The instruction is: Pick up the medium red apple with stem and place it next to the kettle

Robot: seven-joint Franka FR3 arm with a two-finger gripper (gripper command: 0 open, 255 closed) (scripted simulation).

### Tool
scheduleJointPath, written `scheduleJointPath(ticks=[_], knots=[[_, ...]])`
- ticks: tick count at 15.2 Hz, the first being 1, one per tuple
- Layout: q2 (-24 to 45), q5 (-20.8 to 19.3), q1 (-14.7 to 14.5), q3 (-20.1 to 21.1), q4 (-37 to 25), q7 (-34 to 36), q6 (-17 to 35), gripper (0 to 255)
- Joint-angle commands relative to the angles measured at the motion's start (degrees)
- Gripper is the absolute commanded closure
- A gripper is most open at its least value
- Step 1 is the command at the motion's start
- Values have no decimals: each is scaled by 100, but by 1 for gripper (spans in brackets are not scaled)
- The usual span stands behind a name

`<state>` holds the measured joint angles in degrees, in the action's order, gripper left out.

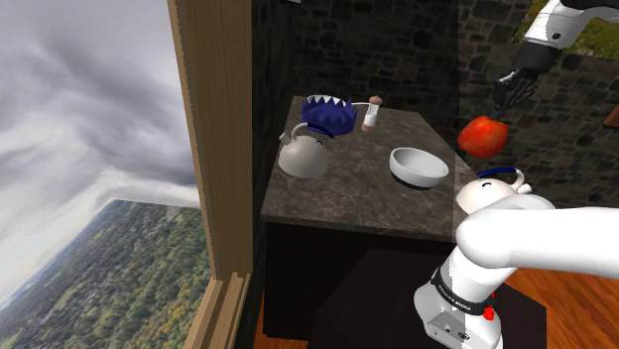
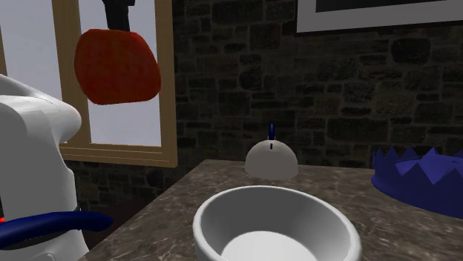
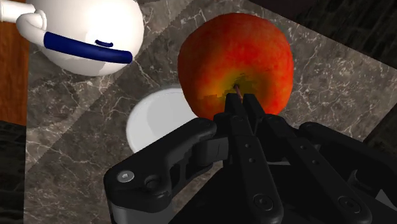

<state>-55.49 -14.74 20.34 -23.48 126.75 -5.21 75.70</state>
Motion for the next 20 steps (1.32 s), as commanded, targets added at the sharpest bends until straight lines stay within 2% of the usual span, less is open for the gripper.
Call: scheduleJointPath(ticks=[1, 20], knots=[[-110, -222, 72, -223, -96, -280, -159, 255], [-781, -710, 353, -672, 1532, -310, 827, 255]])
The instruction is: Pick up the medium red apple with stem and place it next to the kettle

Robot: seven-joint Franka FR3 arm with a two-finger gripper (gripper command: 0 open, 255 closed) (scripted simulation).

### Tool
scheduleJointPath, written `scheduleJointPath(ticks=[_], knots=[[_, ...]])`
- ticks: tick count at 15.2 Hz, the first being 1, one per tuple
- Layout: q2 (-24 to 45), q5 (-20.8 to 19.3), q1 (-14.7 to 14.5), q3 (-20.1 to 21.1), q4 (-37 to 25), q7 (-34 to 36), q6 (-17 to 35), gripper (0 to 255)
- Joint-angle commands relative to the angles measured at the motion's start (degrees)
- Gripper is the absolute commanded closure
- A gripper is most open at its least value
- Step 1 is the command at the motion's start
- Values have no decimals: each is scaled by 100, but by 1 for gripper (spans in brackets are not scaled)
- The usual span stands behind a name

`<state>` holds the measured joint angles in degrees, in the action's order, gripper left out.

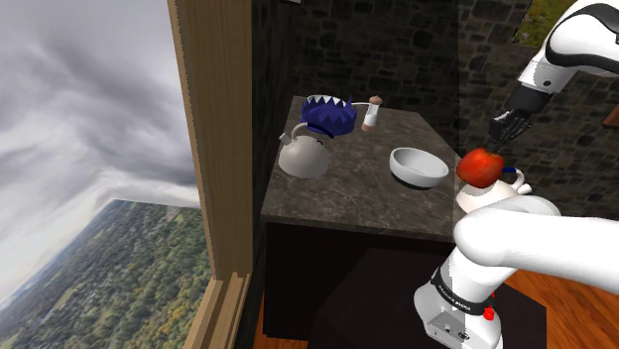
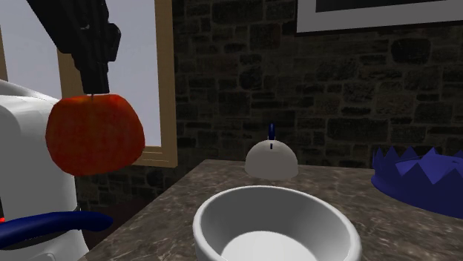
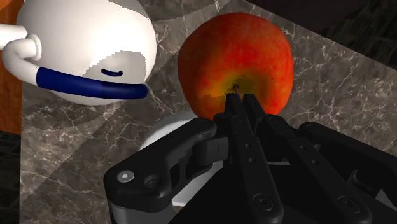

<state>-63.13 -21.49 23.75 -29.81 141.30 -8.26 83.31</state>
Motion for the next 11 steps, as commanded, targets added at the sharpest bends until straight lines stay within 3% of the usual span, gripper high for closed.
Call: scheduleJointPath(ticks=[1, 11], knots=[[-44, -64, 28, -68, 161, -5, 123, 255], [-253, -394, 197, -401, 961, -4, 714, 255]])
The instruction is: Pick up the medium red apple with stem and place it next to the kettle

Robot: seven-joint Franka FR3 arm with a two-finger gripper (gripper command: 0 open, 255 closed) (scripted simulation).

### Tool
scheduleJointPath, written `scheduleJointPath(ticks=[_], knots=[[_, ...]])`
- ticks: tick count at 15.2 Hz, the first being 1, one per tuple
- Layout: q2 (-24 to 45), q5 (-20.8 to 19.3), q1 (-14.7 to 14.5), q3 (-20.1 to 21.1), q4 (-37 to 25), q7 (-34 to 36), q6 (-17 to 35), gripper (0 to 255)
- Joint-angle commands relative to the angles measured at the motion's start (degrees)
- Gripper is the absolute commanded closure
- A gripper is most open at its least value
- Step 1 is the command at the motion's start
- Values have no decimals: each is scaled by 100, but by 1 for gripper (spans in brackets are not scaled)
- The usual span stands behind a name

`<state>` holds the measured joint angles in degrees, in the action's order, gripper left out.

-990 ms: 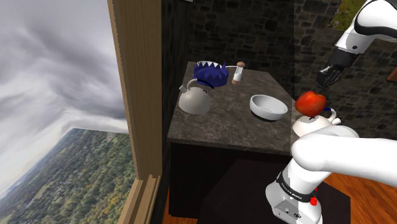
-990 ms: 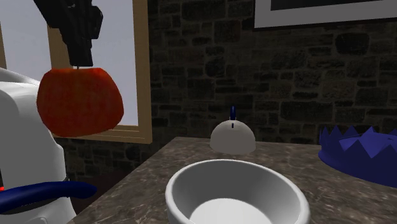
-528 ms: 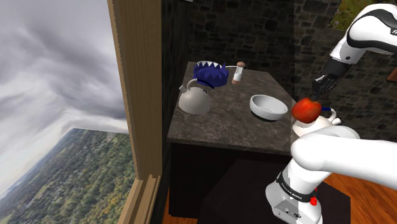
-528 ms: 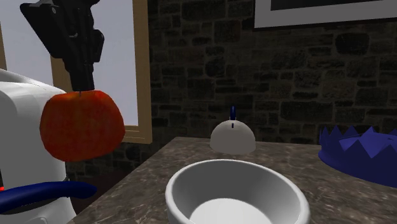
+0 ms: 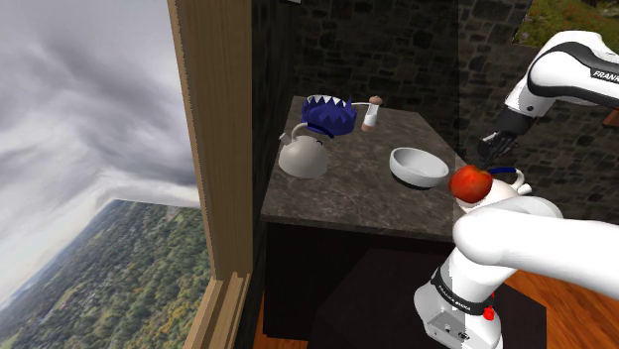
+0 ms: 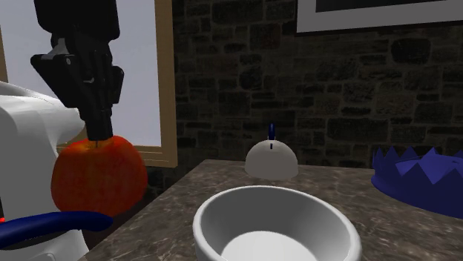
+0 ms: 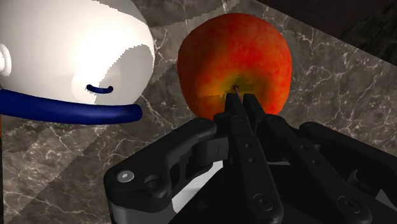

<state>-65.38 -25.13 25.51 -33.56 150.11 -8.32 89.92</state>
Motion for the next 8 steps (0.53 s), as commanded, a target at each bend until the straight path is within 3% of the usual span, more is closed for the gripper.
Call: scheduleJointPath(ticks=[1, 8], knots=[[-41, -68, 39, -64, 156, 2, 114, 255], [-95, -353, 168, -361, 662, -4, 561, 255]])
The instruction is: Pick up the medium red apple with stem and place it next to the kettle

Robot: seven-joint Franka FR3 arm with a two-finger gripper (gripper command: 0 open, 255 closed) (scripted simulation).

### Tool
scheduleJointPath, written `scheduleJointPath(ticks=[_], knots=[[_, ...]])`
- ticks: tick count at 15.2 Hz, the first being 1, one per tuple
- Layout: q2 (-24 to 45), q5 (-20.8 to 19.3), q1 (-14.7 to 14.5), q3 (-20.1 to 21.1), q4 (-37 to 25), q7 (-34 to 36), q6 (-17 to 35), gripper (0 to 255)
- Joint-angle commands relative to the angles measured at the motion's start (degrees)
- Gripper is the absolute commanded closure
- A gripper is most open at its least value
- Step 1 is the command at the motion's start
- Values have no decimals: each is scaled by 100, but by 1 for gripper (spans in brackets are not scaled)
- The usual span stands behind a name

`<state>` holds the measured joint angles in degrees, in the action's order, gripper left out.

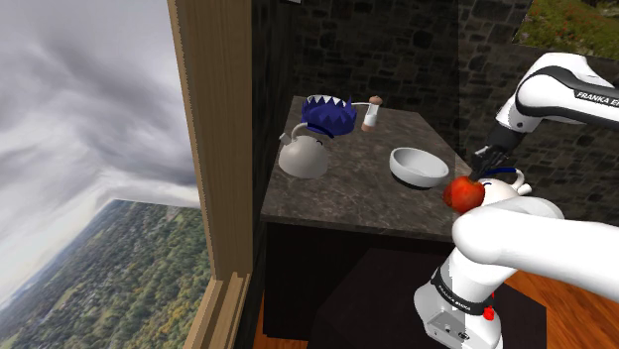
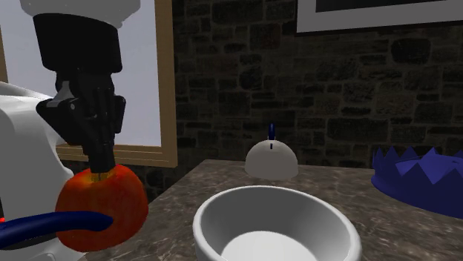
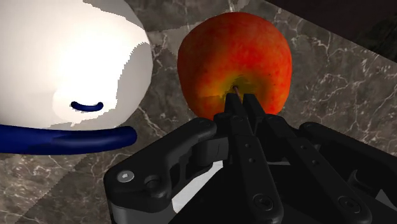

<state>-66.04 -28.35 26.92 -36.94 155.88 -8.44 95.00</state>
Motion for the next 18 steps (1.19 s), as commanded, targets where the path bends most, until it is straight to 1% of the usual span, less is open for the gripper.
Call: scheduleJointPath(ticks=[1, 8, 16, 17, 18], knots=[[-30, -76, 45, -69, 154, 7, 120, 255], [32, -439, 182, -452, 634, -2, 647, 255], [32, -439, 182, -452, 634, -1, 647, 255], [31, -439, 182, -452, 634, -1, 647, 0], [32, -439, 182, -452, 634, -2, 647, 0]])
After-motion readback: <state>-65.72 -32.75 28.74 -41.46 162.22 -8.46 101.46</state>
